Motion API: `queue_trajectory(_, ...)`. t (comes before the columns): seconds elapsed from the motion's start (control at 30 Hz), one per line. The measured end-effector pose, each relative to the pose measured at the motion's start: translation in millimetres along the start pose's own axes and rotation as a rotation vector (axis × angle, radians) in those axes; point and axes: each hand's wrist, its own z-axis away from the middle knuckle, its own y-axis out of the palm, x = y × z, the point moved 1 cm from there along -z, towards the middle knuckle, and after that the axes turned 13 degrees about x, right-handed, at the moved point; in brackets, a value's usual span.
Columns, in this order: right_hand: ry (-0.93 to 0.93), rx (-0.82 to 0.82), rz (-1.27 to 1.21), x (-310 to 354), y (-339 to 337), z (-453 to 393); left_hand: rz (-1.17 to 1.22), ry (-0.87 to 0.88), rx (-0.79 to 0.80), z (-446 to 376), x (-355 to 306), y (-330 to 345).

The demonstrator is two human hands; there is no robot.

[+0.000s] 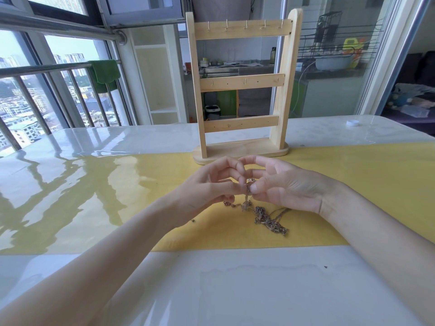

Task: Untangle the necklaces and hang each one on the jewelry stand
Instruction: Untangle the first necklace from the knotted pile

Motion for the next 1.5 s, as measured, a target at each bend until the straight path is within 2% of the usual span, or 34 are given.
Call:
queue_trajectory(0.17, -0.034, -0.042, -0.184, -1, -3, -4, 0.027, -0.001, -0.031, 0, 2, -2)
queue_trajectory(0.33, -0.055, -0.104, -0.201, -1, 2, -5, 0.027, -0.032, -0.114, -2, 4, 0)
queue_trajectory(0.4, -0.069, -0.187, -0.143, -2, 5, -8, -0.064, -0.056, -0.192, -3, 5, 3)
queue_trajectory(0.5, -0.092, -0.340, 0.065, -5, 13, -12, -0.283, -0.086, -0.390, -5, 6, 8)
queue_trajectory(0.67, -0.147, -0.502, 0.317, -6, 22, -17, -0.415, -0.080, -0.580, -5, 6, 9)
queue_trajectory(0.8, -0.134, -0.546, 0.441, -9, 22, -18, -0.430, -0.088, -0.586, -3, 7, 8)
queue_trajectory(1.07, -0.173, -0.452, 0.218, -9, 15, -14, -0.158, -0.092, -0.578, -2, 5, 2)
queue_trajectory(1.5, -0.120, -0.432, 0.364, -7, 15, -13, -0.287, -0.080, -0.537, -2, 4, 4)
